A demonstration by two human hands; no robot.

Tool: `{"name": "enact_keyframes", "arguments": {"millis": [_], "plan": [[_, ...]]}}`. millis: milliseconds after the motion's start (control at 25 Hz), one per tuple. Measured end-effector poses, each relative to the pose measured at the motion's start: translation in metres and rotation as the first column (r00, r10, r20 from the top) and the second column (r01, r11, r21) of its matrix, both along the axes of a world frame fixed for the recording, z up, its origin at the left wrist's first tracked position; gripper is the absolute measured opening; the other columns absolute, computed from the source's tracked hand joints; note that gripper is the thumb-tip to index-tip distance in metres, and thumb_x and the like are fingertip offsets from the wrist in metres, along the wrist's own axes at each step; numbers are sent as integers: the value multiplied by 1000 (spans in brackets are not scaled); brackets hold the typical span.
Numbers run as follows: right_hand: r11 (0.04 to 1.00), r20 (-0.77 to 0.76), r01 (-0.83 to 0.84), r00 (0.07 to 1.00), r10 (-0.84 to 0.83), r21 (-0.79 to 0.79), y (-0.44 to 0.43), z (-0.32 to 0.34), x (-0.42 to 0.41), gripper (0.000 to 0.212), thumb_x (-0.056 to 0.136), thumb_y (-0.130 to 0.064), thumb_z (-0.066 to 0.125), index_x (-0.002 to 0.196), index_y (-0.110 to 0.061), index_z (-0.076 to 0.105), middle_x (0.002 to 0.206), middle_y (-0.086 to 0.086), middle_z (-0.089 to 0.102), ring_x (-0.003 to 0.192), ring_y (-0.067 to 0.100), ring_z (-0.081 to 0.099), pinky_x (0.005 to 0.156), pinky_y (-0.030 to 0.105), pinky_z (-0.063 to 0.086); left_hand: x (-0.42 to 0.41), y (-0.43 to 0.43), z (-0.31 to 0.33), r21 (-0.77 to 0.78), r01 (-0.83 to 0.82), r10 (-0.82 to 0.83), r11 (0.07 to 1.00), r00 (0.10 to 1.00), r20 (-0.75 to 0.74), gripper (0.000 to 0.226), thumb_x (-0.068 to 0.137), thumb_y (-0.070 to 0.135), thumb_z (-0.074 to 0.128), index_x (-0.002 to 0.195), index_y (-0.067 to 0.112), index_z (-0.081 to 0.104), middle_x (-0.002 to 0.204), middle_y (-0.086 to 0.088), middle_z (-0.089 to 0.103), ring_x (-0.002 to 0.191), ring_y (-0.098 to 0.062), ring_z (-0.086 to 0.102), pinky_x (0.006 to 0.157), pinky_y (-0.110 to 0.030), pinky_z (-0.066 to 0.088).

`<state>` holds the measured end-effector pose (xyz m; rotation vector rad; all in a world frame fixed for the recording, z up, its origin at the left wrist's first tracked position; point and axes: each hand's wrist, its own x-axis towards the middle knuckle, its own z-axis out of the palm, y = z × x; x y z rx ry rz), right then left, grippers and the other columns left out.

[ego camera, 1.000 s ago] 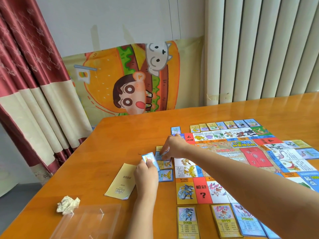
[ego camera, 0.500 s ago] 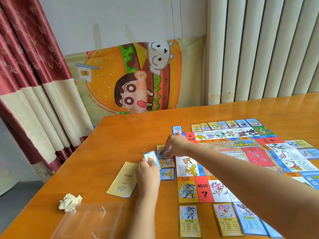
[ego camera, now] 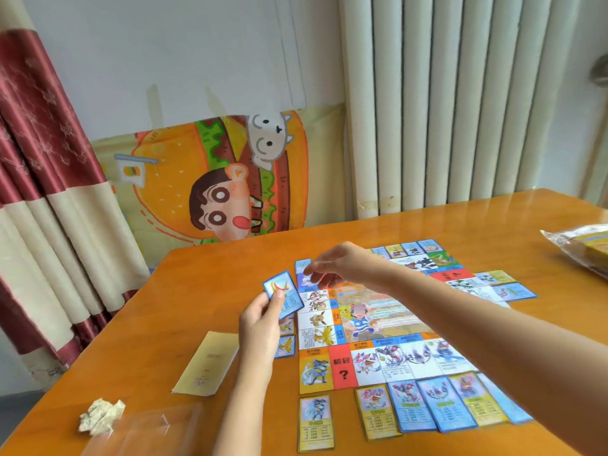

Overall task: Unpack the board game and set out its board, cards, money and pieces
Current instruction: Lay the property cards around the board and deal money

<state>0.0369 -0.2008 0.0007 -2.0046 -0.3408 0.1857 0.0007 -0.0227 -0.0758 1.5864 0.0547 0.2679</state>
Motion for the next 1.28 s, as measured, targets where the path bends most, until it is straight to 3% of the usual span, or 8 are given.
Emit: {"name": "enact_keyframes", "arguments": {"millis": [200,360,720,880,1000,1080,1160,1280], "plan": [[993,-41,70,997,-66,92,-72,19,-52,26,98,-21,51,105,-3,69,91,10,70,76,17,66,72,21,53,-37,-59,35,-197,158,-160,968,987,1,6,84,7,67,86,12,68,82,-6,73,74,-18,66,61,-25,51],[957,-75,176,984,-163,230,-132,21,-94,27,98,-22,51,104,-1,68,93,14,70,81,22,65,76,26,53,-63,-118,56,-507,278,-359,816,931,-67,19,84,-13,54,93,3,60,75,-10,71,63,-17,70,53,-24,57],[892,-124,327,945,-303,311,-218,16,-152,18,84,-14,67,100,-8,69,86,8,72,72,10,66,63,15,52,-90,-230,61,-636,239,-365,734,928,-73,13,83,0,66,77,11,62,67,-1,61,48,-4,55,46,-13,41],[857,-212,376,924,-318,352,-234,5,-150,13,85,-19,67,87,-7,71,80,9,70,69,11,65,68,21,52,-94,-264,58,-661,290,-433,692,899,-59,8,82,-3,65,81,4,62,73,-4,61,58,-8,58,57,-14,50],[873,-94,458,889,-448,168,-253,4,-139,12,84,-19,70,84,-7,73,73,6,69,65,12,59,63,20,48,-85,-272,47,-452,347,-441,822,890,-119,10,85,-2,64,89,7,62,81,-6,67,65,-11,63,65,-19,54],[834,38,551,834,-551,-5,-277,2,-128,15,82,-22,73,78,-8,73,62,2,65,53,9,53,51,15,42,-70,-269,35,23,375,-367,927,917,-156,12,89,6,61,98,15,61,97,-4,68,82,-14,65,75,-24,53],[748,204,609,793,-574,-263,-302,-4,-116,22,87,-24,68,73,-7,71,58,2,60,49,10,46,43,16,33,-58,-263,29,467,354,-344,810,932,-112,21,93,10,56,110,21,58,112,2,63,92,-14,63,78,-24,51],[651,225,573,811,-541,-499,-329,-17,-101,23,92,-23,57,83,-8,72,58,-2,56,50,8,44,42,17,31,-41,-265,25,754,386,-423,532,892,-159,38,98,21,48,136,25,46,136,1,49,97,-14,61,82,-25,50]]}}
